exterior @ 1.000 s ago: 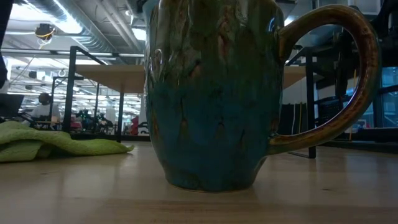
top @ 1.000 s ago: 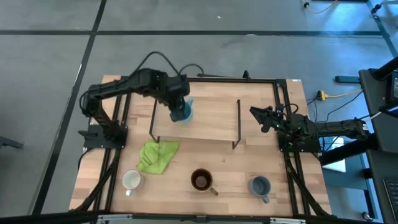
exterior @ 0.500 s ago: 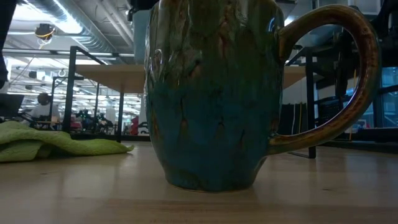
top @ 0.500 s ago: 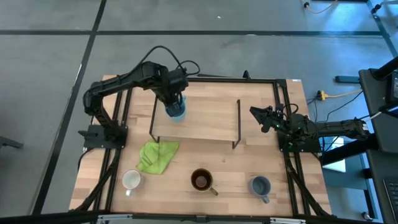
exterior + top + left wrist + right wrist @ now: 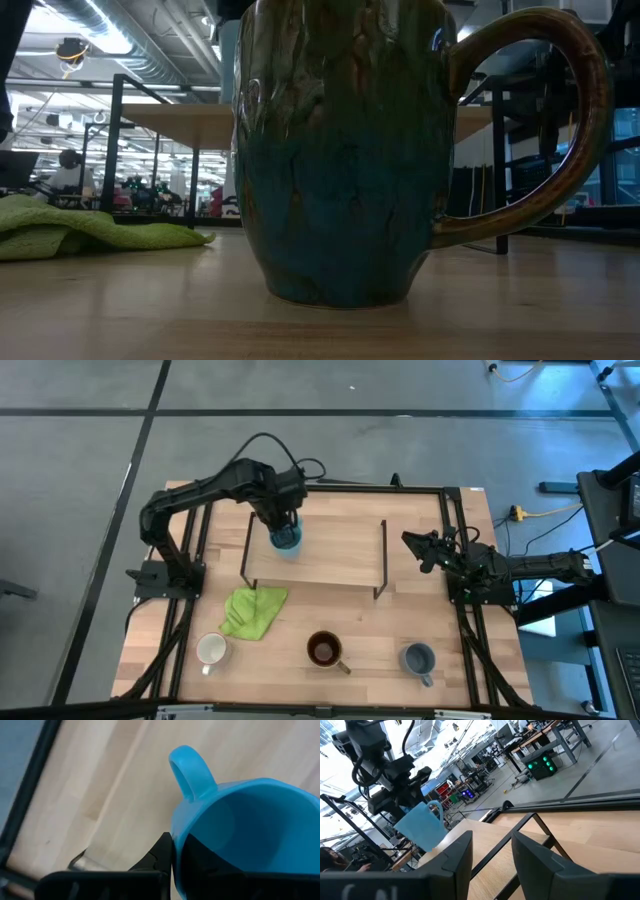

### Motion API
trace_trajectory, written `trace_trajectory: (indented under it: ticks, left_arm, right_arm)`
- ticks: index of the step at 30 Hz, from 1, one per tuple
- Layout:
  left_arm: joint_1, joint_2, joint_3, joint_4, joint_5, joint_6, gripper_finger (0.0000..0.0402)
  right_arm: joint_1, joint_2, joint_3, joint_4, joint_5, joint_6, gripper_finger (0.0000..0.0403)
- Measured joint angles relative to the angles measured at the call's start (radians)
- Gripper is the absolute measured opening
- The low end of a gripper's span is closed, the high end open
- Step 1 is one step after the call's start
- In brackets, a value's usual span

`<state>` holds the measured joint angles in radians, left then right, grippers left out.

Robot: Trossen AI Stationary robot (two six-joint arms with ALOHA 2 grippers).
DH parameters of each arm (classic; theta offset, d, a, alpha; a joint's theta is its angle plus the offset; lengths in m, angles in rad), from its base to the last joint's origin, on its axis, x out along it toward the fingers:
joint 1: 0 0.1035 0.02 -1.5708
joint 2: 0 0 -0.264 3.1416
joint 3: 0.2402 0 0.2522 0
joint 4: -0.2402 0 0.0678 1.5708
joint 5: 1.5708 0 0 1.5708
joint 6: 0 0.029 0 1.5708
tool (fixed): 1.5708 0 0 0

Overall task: Stack small to large cups/mugs on shelf
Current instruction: Put the blue mug on the shelf

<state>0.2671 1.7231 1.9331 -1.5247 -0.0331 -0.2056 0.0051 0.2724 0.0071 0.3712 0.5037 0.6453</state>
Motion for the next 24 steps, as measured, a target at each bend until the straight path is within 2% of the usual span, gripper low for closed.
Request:
trace_trajectory:
  ticks: [2,7,24]
  left_arm:
    - [-0.006,0.018,0.000,0.027,0.021,0.012,0.0014]
    - [-0.015,0.051,0.000,0.009,-0.003,0.032,0.0014]
    - [-0.001,0.052,0.000,0.028,-0.055,0.050,0.0020]
  right_arm:
    - [0.000,0.000,0.000,0.000,-0.001,0.000,0.0138]
    - [0.000,0.000,0.000,-0.006,-0.005,0.000,0.0138]
    - [0.000,0.000,0.000,-0.008,-0.007,0.000,0.0138]
